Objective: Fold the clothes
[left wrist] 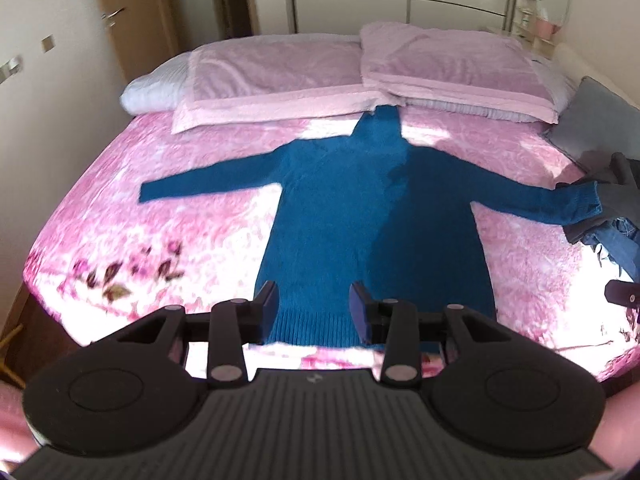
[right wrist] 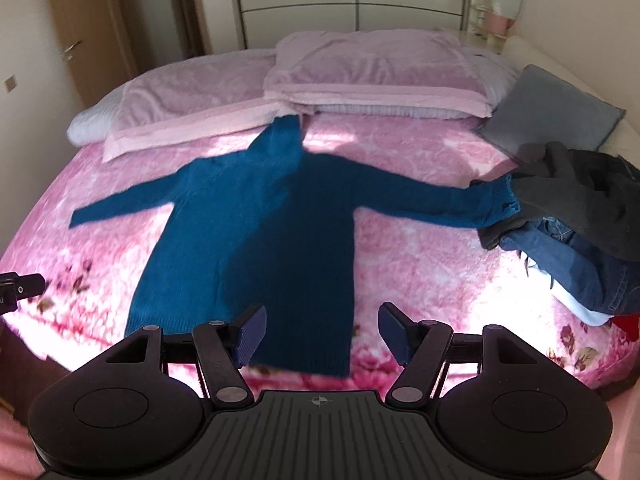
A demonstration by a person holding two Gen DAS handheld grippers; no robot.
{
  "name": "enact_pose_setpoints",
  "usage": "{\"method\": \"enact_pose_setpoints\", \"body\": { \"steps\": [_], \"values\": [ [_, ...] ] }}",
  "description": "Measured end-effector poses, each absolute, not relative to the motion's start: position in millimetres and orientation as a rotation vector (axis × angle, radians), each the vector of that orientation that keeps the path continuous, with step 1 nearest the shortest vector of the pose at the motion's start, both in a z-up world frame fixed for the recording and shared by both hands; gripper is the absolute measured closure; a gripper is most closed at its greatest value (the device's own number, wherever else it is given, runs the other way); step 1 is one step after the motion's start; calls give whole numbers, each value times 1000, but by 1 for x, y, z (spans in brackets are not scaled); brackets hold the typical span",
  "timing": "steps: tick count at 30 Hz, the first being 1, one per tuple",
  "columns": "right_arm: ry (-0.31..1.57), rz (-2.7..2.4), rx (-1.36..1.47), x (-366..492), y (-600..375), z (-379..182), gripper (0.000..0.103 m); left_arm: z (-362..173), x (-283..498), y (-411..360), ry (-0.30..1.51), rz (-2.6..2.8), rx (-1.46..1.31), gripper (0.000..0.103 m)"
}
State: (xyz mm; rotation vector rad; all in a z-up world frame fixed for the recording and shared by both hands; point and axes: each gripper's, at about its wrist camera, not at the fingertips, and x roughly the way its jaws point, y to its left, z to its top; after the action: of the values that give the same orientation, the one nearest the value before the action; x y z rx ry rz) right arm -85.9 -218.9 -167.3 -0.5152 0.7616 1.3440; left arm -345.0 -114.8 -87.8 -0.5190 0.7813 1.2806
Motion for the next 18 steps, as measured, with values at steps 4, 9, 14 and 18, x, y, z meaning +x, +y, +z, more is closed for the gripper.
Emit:
{"method": "enact_pose_setpoints", "body": {
  "steps": [4, 9, 14, 18],
  "values": [
    [778, 1379, -548, -90, -240, -170, 37, -86, -345, -145, 797, 1316, -517, 68],
    [801, 1397, -559, -94, -263, -175, 37, -82, -340, -173, 798, 1323, -487, 68],
    [804, 1400, -555, -95, -280, -174, 37, -77, -333, -195, 789, 1315, -444, 68],
    [817, 1396, -551, -96, -290, -175, 37, -75, -332, -205, 788, 1310, -429, 66]
  ]
}}
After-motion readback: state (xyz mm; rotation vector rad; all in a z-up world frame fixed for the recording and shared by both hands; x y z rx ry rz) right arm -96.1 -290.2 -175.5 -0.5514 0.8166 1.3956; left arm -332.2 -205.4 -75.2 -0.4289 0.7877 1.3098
